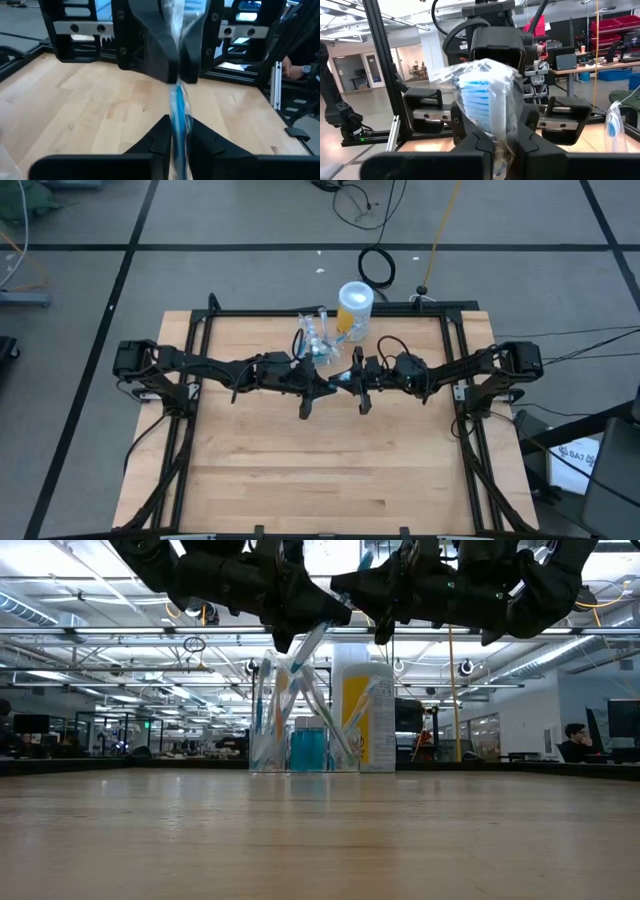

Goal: Pick & Place toothbrushing station
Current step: Put the blue toothbrush into the right section of the transparent organizer

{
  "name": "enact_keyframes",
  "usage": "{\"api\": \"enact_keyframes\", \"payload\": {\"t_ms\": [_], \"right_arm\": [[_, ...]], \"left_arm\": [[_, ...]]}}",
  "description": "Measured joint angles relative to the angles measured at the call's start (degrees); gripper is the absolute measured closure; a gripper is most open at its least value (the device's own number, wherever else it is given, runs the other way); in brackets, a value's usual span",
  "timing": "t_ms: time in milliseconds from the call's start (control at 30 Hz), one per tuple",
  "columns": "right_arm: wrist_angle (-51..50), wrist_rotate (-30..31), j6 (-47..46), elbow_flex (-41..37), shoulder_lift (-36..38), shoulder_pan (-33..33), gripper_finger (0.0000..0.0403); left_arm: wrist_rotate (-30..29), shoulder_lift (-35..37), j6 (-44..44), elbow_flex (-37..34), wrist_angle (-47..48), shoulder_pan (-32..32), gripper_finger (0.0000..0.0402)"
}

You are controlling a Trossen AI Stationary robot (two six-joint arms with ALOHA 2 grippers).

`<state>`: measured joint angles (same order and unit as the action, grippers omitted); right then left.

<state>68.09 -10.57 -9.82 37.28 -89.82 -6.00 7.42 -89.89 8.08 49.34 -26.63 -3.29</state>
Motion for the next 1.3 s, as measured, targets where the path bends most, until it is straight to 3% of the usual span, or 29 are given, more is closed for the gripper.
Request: {"api": "enact_keyframes", "payload": {"t_ms": [300,633,733,867,1000,1200,1300], "right_arm": [[-3.6,-0.2,2.3,0.0,0.1,-0.5,0.0395],[-22.7,0.4,3.1,0.0,6.7,-5.6,0.0396],[-26.5,5.4,4.9,0.0,10.1,-5.3,0.0393],[-30.4,18.1,12.2,0.0,14.5,-2.4,0.0390],[-25.8,31.0,19.2,0.0,15.0,1.1,0.0396],[-14.8,39.3,28.8,0.0,8.4,1.4,0.0393],[-8.4,40.0,30.4,0.0,4.0,-1.0,0.0394]], "left_arm": [[-0.2,0.0,-5.0,0.0,2.0,0.0,0.0288],[-12.4,0.0,-4.3,0.0,9.5,0.0,0.0193],[-12.7,0.0,-3.0,0.0,10.2,0.0,0.0180],[-12.6,0.0,-1.5,0.0,10.2,0.2,0.0177],[-12.5,0.0,1.3,0.0,10.2,0.4,0.0176],[-12.5,0.0,5.7,0.0,10.2,0.6,0.0176],[-12.5,0.0,7.5,0.0,10.4,0.7,0.0176]]}}
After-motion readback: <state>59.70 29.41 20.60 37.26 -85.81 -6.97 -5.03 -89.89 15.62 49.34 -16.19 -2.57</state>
